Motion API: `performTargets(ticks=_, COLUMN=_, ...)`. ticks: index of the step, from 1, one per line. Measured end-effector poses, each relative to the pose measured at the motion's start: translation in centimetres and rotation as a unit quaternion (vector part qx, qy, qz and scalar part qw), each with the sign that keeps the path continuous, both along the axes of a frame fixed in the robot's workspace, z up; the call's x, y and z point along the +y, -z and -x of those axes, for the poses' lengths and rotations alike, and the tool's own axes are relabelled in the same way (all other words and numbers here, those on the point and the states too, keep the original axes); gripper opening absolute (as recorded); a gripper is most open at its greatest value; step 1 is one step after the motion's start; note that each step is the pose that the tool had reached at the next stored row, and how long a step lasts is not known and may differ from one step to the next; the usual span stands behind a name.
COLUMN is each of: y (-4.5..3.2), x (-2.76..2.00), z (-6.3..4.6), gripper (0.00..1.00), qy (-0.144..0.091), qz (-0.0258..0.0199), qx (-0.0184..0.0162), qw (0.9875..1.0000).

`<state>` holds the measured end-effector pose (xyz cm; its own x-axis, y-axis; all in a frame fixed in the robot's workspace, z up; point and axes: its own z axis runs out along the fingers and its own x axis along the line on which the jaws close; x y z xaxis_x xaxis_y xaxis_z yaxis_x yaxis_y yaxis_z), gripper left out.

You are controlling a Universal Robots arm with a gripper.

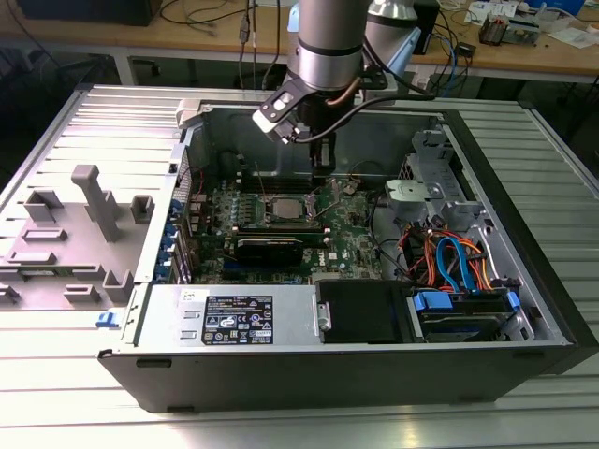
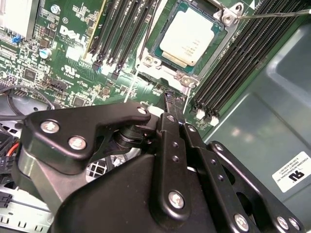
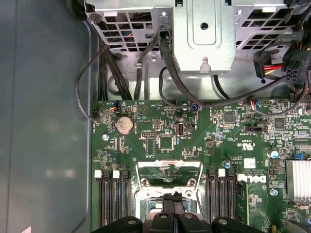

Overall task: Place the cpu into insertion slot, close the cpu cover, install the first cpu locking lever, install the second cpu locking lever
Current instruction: 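Close the cpu cover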

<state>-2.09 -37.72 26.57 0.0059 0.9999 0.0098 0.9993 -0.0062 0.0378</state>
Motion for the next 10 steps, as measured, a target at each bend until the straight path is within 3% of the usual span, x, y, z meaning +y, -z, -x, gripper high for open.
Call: performTargets(ticks=10, y=0.0, x=0.0, z=-0.37, gripper=0.11, qy=0.0, qz=0.0, qx=0.0, qw=1.0)
